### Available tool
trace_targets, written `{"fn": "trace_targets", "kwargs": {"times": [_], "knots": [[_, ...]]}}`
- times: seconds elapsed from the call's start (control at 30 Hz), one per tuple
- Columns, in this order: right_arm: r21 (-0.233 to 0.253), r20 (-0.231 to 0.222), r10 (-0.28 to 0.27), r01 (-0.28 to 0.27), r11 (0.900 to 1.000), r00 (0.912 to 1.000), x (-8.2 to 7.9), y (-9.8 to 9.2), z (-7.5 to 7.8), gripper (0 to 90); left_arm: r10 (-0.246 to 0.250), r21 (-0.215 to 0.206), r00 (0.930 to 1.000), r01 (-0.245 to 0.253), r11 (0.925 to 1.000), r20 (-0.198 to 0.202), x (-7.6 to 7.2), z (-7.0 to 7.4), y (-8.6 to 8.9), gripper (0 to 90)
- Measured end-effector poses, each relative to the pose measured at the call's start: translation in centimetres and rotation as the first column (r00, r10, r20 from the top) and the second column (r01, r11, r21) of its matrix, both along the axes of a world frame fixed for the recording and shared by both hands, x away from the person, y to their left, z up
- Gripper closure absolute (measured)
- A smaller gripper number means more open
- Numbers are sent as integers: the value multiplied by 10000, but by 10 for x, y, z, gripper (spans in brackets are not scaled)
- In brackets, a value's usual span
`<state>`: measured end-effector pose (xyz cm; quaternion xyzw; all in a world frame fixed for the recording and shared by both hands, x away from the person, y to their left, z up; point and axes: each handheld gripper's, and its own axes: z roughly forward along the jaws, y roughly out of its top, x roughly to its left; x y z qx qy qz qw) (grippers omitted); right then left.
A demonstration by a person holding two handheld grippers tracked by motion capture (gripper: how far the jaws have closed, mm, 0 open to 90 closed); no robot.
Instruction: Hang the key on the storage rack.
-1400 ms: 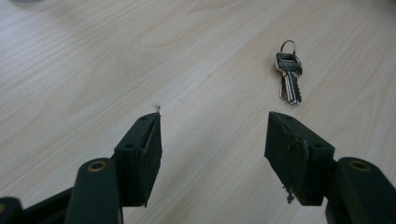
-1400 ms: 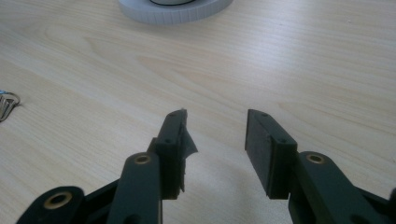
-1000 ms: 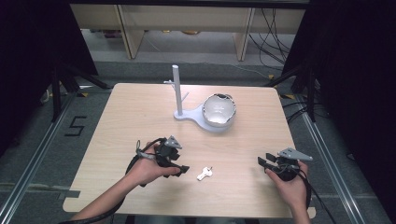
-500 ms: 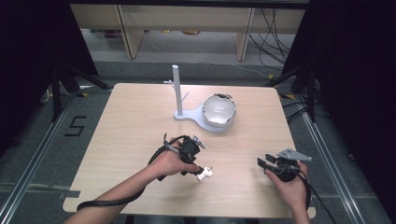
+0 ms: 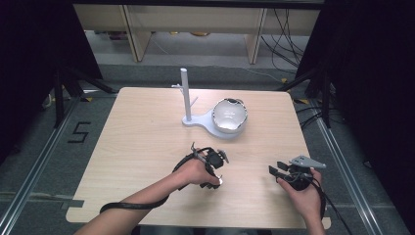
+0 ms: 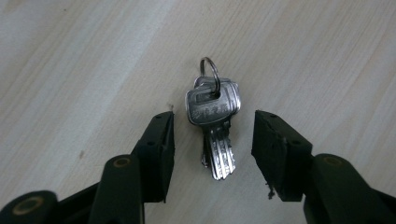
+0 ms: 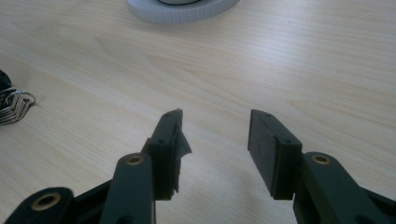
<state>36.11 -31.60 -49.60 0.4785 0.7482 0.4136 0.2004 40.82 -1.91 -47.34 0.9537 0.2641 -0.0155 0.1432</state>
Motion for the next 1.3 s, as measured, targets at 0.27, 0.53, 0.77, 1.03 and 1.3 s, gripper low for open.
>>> {"fn": "trace_targets", "kwargs": {"times": [0.27, 0.53, 0.77, 1.03, 1.3], "knots": [[58, -140, 75, -74, 10000, 9999, 0, 1, 0, 556, -142, 416, 9999, 142, 9990, 3, 0, -4, -1, 596], [254, -441, -49, 61, 9997, 9990, -1, 4, 0, 553, -991, 995, 9937, 935, 9906, 531, -3, -3, -3, 795], [80, -315, 32, -30, 10000, 9995, 0, 4, -1, 548, -1369, 1147, 9896, 1312, 9847, 432, -3, -3, -5, 805], [222, -554, 15, -2, 9998, 9985, 0, 4, -2, 544, -1879, 1412, 9797, 1767, 9741, 697, -5, -3, -9, 799], [186, -625, 55, -43, 9998, 9980, -1, 5, -2, 544, -2357, 1266, 9679, 2238, 9664, 876, -7, -3, -7, 835]]}}
